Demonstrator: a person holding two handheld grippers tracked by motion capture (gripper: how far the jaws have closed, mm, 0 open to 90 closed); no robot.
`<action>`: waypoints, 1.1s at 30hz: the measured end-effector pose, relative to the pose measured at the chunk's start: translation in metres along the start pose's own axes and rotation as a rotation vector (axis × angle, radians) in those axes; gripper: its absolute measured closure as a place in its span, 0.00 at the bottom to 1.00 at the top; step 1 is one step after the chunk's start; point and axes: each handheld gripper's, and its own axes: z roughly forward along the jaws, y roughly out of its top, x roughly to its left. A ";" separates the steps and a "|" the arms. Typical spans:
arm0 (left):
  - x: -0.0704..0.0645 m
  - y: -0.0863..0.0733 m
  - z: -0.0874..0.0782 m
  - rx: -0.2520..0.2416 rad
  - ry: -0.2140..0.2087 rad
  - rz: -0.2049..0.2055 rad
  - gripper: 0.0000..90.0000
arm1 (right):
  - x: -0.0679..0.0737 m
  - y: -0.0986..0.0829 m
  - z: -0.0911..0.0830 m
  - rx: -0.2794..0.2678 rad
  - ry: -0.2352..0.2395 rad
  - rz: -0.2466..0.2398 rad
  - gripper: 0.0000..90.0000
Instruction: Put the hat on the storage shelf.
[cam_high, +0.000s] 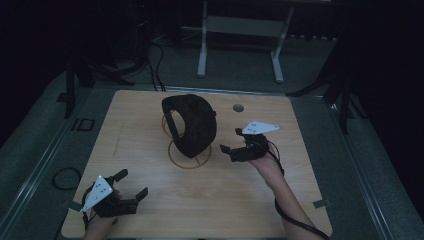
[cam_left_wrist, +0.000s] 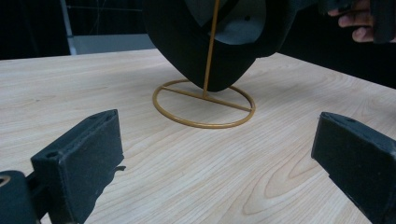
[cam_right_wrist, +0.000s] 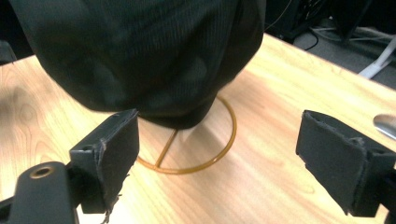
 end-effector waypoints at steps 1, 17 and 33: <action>0.000 0.000 0.000 0.000 0.000 0.001 0.03 | 0.000 -0.003 0.000 -0.001 0.001 0.001 0.15; 0.001 0.000 0.000 -0.001 -0.002 -0.001 0.03 | 0.003 -0.039 0.004 0.038 0.021 -0.027 0.15; 0.000 0.000 0.000 -0.005 -0.001 0.002 0.03 | -0.005 -0.073 -0.001 0.039 0.020 0.004 0.15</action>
